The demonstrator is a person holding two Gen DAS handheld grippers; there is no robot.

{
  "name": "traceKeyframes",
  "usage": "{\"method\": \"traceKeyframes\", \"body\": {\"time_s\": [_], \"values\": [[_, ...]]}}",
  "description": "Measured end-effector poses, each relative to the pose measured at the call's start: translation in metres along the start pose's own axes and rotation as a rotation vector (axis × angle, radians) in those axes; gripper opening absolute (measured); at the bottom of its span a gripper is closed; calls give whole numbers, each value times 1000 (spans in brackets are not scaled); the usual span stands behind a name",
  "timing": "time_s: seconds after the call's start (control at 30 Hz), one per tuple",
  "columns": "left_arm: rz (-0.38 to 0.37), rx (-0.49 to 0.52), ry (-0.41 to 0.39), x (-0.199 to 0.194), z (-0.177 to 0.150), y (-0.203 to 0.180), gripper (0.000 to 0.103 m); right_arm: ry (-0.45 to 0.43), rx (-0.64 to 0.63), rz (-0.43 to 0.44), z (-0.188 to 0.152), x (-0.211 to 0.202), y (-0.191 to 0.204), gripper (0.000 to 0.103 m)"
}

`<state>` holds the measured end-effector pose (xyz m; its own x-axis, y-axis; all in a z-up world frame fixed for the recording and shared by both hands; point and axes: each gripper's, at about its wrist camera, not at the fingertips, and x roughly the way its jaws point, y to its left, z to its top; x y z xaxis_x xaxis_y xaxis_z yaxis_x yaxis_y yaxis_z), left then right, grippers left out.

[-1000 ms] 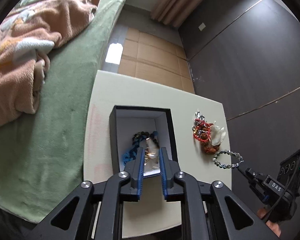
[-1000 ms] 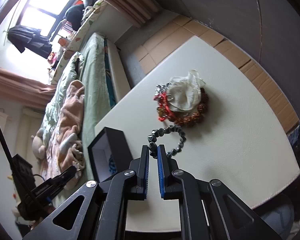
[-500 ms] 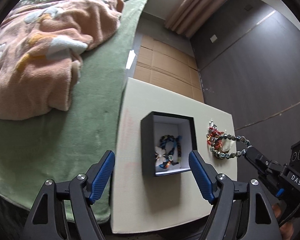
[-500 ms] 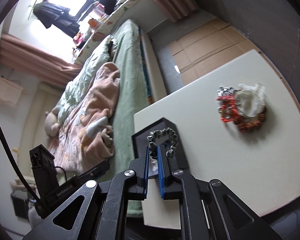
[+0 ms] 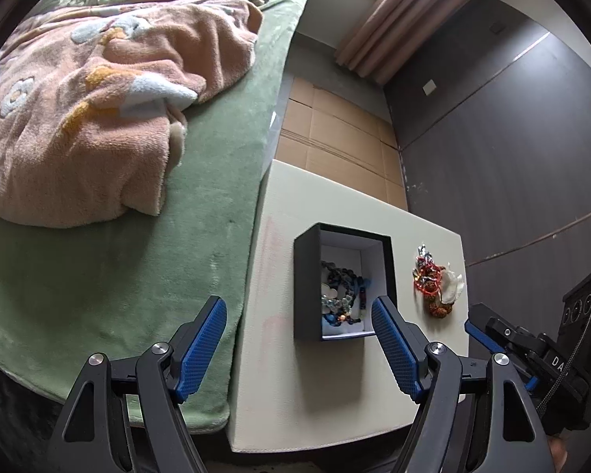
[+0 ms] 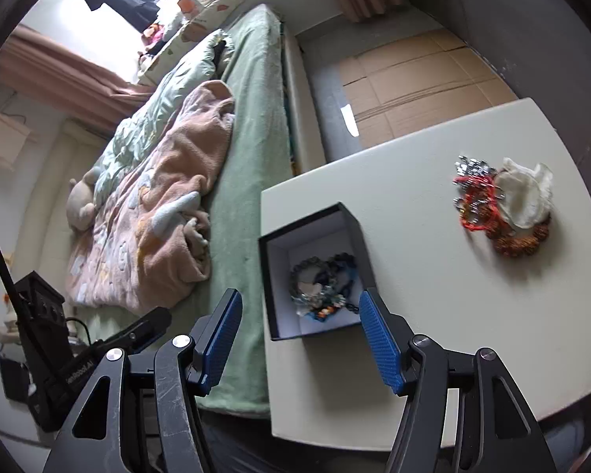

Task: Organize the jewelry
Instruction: 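Grasp the red string bracelet with the left tool while the right tool grasps the white cloth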

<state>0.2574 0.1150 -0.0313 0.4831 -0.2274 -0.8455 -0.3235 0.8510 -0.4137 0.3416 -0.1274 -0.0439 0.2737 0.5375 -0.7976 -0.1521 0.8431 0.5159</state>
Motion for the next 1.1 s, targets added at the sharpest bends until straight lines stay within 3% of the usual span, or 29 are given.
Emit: {"method": "traceKeyframes", "body": {"time_s": [0.7,1.1], "values": [[-39,208,-4,23,-11,-117,77,-178,218,-71,8,-83,-117,63],[-69,284,77,88,-12,-177,61,-225,297,-76,20,-87,-170,63]]}}
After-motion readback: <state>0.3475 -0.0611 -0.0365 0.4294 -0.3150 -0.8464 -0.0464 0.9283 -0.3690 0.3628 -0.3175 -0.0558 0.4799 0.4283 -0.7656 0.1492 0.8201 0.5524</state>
